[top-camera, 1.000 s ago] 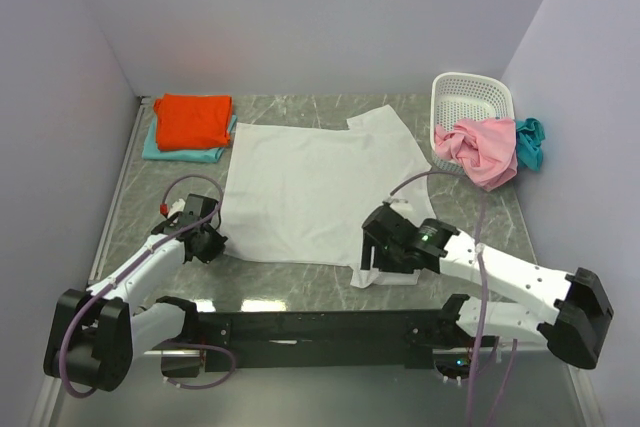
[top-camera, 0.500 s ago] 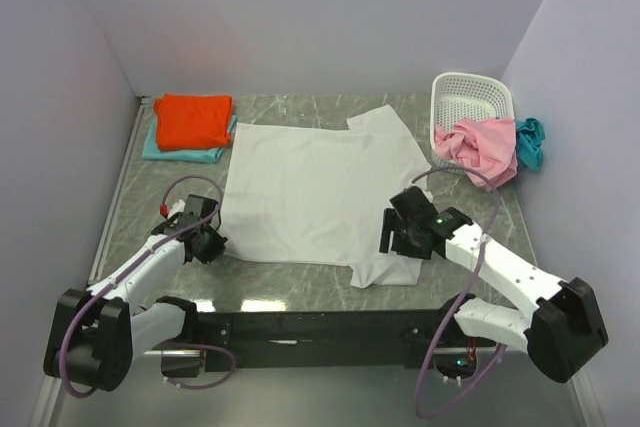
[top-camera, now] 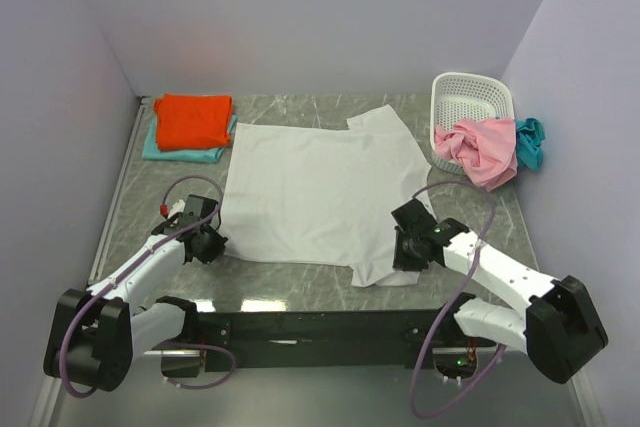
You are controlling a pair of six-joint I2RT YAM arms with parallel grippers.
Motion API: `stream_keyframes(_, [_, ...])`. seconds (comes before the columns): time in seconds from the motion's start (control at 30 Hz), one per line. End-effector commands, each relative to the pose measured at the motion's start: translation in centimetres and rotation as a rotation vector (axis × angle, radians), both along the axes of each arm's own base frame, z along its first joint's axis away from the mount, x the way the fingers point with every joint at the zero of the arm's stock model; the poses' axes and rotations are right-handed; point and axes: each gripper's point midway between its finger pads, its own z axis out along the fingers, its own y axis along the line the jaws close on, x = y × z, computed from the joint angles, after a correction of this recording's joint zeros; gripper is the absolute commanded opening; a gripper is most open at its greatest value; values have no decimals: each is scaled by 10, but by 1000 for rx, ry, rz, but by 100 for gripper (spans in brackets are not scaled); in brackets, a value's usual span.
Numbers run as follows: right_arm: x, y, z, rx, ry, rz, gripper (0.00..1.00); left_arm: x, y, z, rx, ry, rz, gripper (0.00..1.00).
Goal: Fold and stack the t-shirts
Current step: Fold the tshirt
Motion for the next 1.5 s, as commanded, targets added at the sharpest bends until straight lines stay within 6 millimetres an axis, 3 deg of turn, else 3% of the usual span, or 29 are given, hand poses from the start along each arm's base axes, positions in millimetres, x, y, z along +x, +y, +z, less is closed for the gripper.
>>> stream_keyframes(0.0, [7,3,7,38,-52,-35,22,-1,-3,0,-23,-6,-1,1])
stream_keyframes(0.07, [9,0,11,26,-67,-47,11,-2,-4,0,-28,-3,-4,1])
stream_keyframes(0.1, [10,-1,13,22,-77,-50,0,-1,-5,1,-31,-7,-5,1])
stream_keyframes(0.4, [36,-3,53,2,-185,-72,0,11,-17,17,-80,-57,-48,1])
stream_keyframes(0.67, [72,-1,87,-1,-253,-86,0,33,-27,37,-98,-85,-90,1])
stream_keyframes(0.87, [105,-3,116,-6,-328,-103,0,50,-20,52,-65,-93,-78,1])
stream_keyframes(1.47, [167,-21,147,-38,-393,-132,0,98,-8,77,-69,-133,-71,1])
